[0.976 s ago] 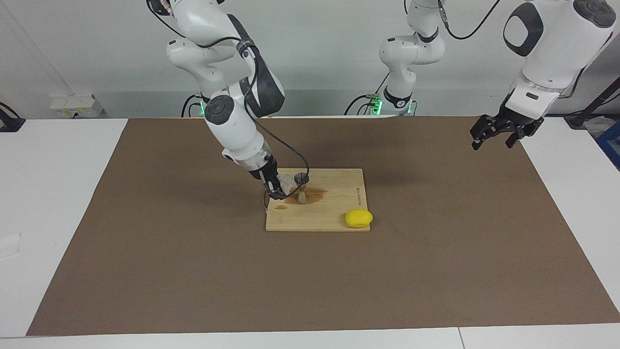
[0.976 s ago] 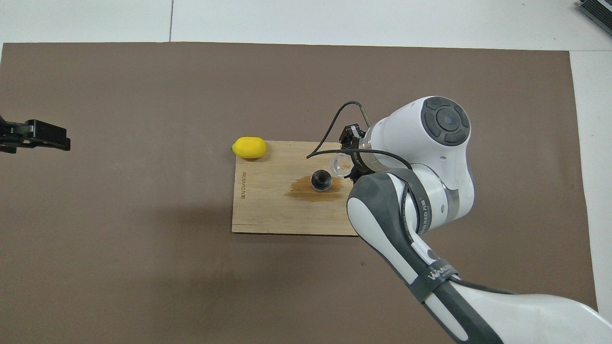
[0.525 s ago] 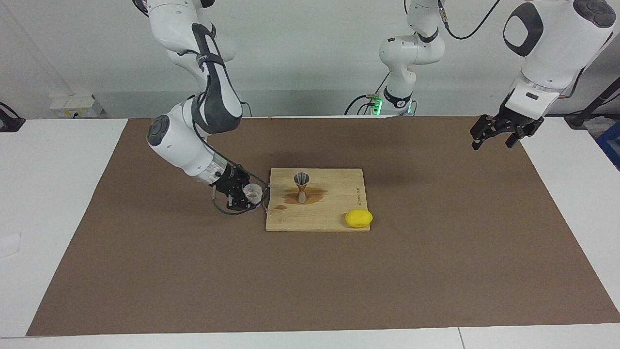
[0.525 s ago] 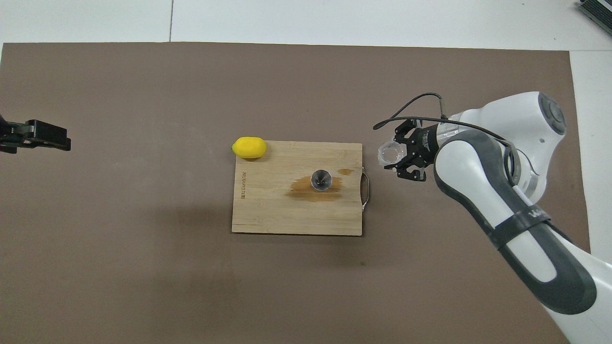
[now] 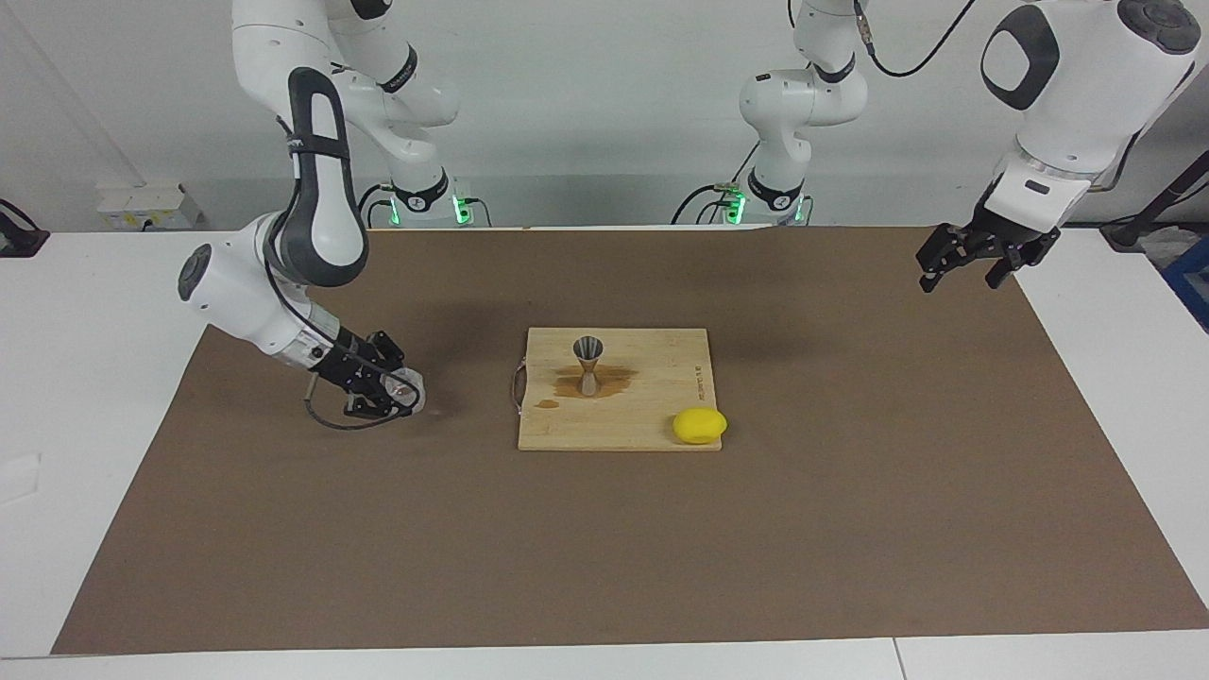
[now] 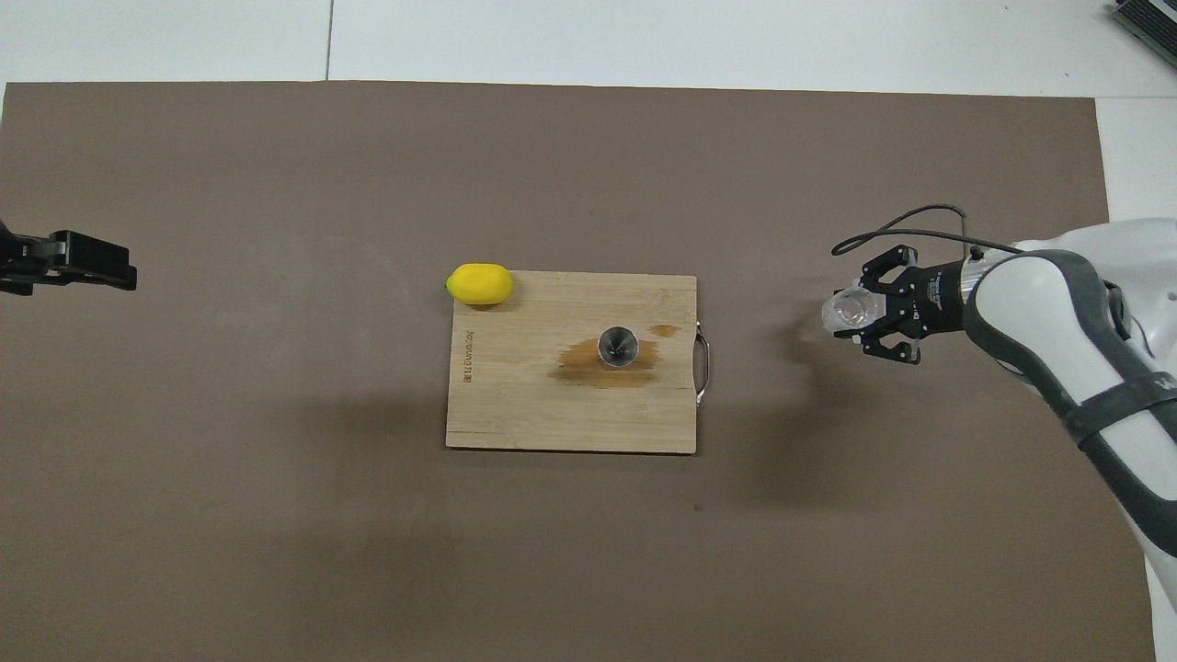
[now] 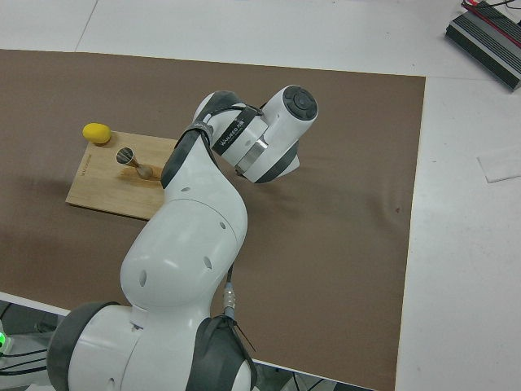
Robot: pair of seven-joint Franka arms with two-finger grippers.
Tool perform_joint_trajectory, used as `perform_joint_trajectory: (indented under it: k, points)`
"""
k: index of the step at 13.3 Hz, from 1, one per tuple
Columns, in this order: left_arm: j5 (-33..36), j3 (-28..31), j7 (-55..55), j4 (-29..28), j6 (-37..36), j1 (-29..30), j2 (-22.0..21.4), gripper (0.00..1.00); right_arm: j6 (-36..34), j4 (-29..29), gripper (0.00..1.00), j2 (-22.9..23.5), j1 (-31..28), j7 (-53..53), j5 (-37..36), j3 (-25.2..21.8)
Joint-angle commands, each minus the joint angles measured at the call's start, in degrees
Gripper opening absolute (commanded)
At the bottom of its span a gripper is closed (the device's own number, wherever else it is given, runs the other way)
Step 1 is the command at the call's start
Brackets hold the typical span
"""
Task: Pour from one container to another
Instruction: 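Carry the clear glass back beside the board with the right gripper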
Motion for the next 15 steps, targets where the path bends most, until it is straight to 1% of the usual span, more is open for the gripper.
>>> perform_joint_trajectory:
  k: [1, 6, 8, 9, 10, 11, 12, 13, 15]
  points:
    - [-0.6, 0.3, -0.7, -1.2, -0.5, -0.4, -1.2, 1.0, -1.0, -1.2, 0.13, 1.6, -4.1, -9.1, 4.1, 0.7]
    - [-0.6, 0.3, -0.6, -1.3, -0.3, -0.4, -1.2, 1.0, -1.3, -1.3, 0.17, 3.5, -5.9, -14.3, 4.2, 0.7]
    - [-0.6, 0.3, -0.6, -1.3, -0.3, -0.4, -1.2, 1.0, -1.5, -1.4, 0.27, 4.0, -6.0, -15.6, 4.2, 0.7]
    - [-0.6, 0.3, -0.6, -1.3, -0.3, -0.4, -1.2, 1.0, -1.4, -1.4, 0.42, 4.1, -5.8, -15.8, 4.2, 0.7]
    - [-0.6, 0.3, -0.6, -1.3, -0.3, -0.3, -1.2, 1.0, -0.9, -2.0, 0.56, 4.1, -5.7, -15.8, 4.2, 0.7]
    - [-0.6, 0.3, -0.6, -1.3, -0.3, -0.2, -1.2, 1.0, -0.6, -2.6, 0.63, 4.0, -5.7, -16.5, 4.2, 0.7]
    - [-0.6, 0.3, -0.6, -1.3, -0.2, -0.2, -1.2, 1.0, -0.5, -2.8, 0.84, 3.9, -5.4, -18.0, 4.2, 0.7]
    - [-0.6, 0.3, -0.6, -1.3, -0.3, -0.3, -1.2, 1.0, -0.6, -2.9, 0.94, 3.8, -5.3, -19.2, 4.2, 0.6]
    - [-0.6, 0.3, -0.7, -1.3, -0.3, -0.3, -1.2, 1.0, -1.2, -2.9, 0.96, 3.1, -5.4, -19.5, 4.0, 0.6]
